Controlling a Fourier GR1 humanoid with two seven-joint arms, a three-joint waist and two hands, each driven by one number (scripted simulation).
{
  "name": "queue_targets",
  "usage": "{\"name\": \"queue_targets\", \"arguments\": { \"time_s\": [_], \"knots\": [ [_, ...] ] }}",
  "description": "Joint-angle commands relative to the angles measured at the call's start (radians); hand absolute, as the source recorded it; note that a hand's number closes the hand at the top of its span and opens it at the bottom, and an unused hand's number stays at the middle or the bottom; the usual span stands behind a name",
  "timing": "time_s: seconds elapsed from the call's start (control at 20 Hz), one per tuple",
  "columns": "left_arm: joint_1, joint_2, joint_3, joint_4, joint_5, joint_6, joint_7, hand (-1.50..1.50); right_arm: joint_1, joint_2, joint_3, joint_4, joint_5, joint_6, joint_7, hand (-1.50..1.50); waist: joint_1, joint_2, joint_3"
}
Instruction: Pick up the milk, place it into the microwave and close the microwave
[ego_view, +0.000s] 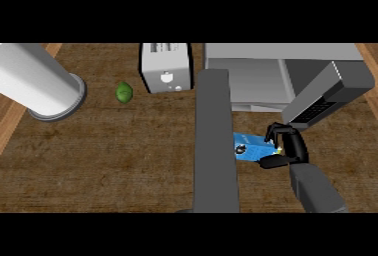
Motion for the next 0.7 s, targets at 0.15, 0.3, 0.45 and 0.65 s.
{"name": "queue_targets", "arguments": {
  "time_s": [0.15,0.3,0.45,0.65],
  "knots": [
    [-0.049,0.014,0.024,-0.022,0.015,0.03,0.023,-1.5,-0.195,-0.013,-0.026,0.054,-0.009,-0.032,0.071,1.5,0.019,0.002,0.005],
    [-0.072,0.018,0.028,0.004,0.012,0.008,0.007,-1.5,-0.257,-0.046,-0.038,0.085,-0.006,-0.052,0.126,1.5,0.023,0.004,0.004],
    [-0.046,-0.017,-0.005,-0.032,0.006,-0.008,0.013,-1.5,-0.296,-0.08,-0.049,0.119,-0.002,-0.059,0.153,1.5,0.036,0.008,0.005],
    [-0.08,0.057,0.029,-0.017,0.063,0.012,0.049,-1.5,-0.358,-0.105,-0.049,0.146,0.012,-0.06,0.195,1.5,0.056,0.019,0.007]
  ]
}}
